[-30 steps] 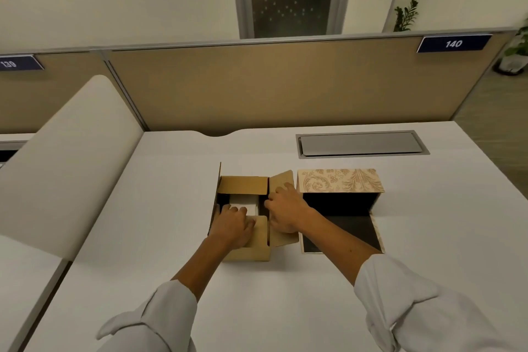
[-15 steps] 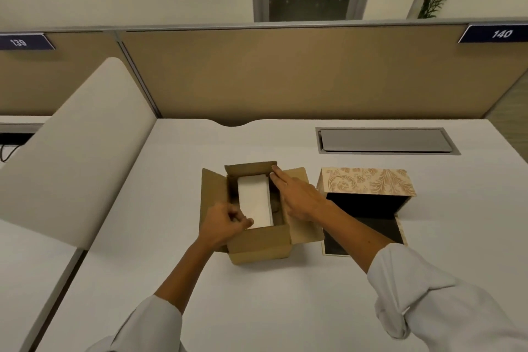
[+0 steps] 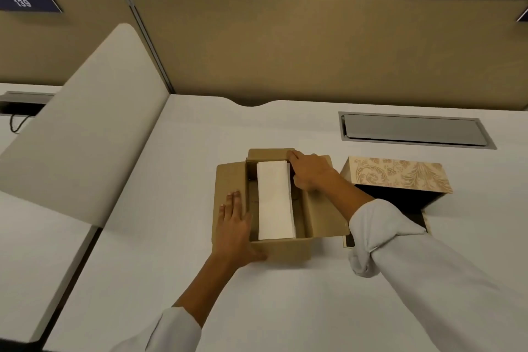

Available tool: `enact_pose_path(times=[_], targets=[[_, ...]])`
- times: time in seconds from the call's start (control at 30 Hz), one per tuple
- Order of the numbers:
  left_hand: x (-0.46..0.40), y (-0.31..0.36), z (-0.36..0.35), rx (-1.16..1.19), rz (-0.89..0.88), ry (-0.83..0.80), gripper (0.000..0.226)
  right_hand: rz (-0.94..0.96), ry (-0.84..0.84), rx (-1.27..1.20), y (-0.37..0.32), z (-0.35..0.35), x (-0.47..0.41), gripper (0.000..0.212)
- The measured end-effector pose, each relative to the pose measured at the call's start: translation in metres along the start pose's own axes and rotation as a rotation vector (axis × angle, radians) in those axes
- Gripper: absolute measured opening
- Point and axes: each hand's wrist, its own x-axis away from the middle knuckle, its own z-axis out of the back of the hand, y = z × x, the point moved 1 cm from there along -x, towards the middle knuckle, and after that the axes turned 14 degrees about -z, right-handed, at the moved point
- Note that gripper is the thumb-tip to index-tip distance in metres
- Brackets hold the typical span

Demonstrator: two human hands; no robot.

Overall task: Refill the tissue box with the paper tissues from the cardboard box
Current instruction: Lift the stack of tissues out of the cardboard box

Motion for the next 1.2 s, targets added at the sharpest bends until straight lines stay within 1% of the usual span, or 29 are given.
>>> enact_pose_path(times=[0.07, 0.13, 0.2, 0.23, 0.27, 0.3, 0.37, 0.4, 0.43, 0.47, 0.57, 0.67, 0.73, 0.83, 0.93, 1.0, 1.1, 1.2], targets=[[0.000, -0.004, 0.000, 0.021, -0.042, 0.032, 0.094, -0.002, 0.015, -0.098, -0.003, 0.001, 0.000, 0.067], [-0.001, -0.011, 0.000, 0.030, -0.062, 0.054, 0.075, -0.047, 0.121, -0.317, -0.011, -0.004, 0.008, 0.064], [-0.005, -0.018, 0.000, 0.039, -0.066, 0.073, 0.068, -0.165, 0.257, -0.610, -0.029, -0.015, 0.022, 0.058], [-0.007, -0.020, 0.000, 0.041, -0.070, 0.081, 0.068, -0.253, 0.281, -0.742, -0.040, -0.020, 0.029, 0.058], [-0.008, -0.022, 0.001, 0.040, -0.079, 0.089, 0.069, -0.357, 0.242, -0.880, -0.051, -0.025, 0.036, 0.061], [-0.009, -0.023, 0.001, 0.036, -0.089, 0.095, 0.070, -0.468, 0.135, -0.998, -0.061, -0.030, 0.039, 0.067], [-0.009, -0.024, 0.002, 0.035, -0.097, 0.102, 0.070, -0.665, -0.186, -1.143, -0.077, -0.040, 0.043, 0.079], [-0.009, -0.024, 0.002, 0.046, -0.093, 0.105, 0.069, -0.728, -0.337, -1.214, -0.082, -0.043, 0.044, 0.078], [-0.009, -0.024, 0.002, 0.061, -0.088, 0.105, 0.068, -0.767, -0.453, -1.285, -0.084, -0.046, 0.044, 0.075], [-0.008, -0.023, 0.003, 0.074, -0.086, 0.105, 0.067, -0.796, -0.508, -1.323, -0.084, -0.048, 0.044, 0.072], [-0.008, -0.021, 0.004, 0.071, -0.080, 0.108, 0.066, -0.797, -0.490, -1.229, -0.085, -0.054, 0.042, 0.064], [-0.008, -0.020, 0.002, 0.062, -0.073, 0.100, 0.069, -0.821, -0.485, -1.147, -0.082, -0.049, 0.039, 0.065], [-0.008, -0.021, 0.002, 0.054, -0.072, 0.086, 0.073, -0.832, -0.561, -1.148, -0.080, -0.041, 0.037, 0.064], [-0.009, -0.020, 0.003, 0.040, -0.070, 0.064, 0.081, -0.781, -0.702, -1.089, -0.079, -0.026, 0.030, 0.063], [-0.008, -0.022, 0.002, 0.038, -0.069, 0.052, 0.089, -0.781, -0.738, -1.151, -0.079, -0.015, 0.024, 0.078], [-0.006, -0.025, 0.001, 0.054, -0.065, 0.062, 0.096, -0.775, -0.737, -1.205, -0.080, -0.011, 0.024, 0.082], [-0.004, -0.027, 0.000, 0.104, -0.057, 0.090, 0.116, -0.776, -0.716, -1.290, -0.082, -0.007, 0.026, 0.087], [-0.002, -0.028, 0.000, 0.194, -0.034, 0.095, 0.136, -0.752, -0.692, -1.350, -0.082, -0.009, 0.029, 0.087]])
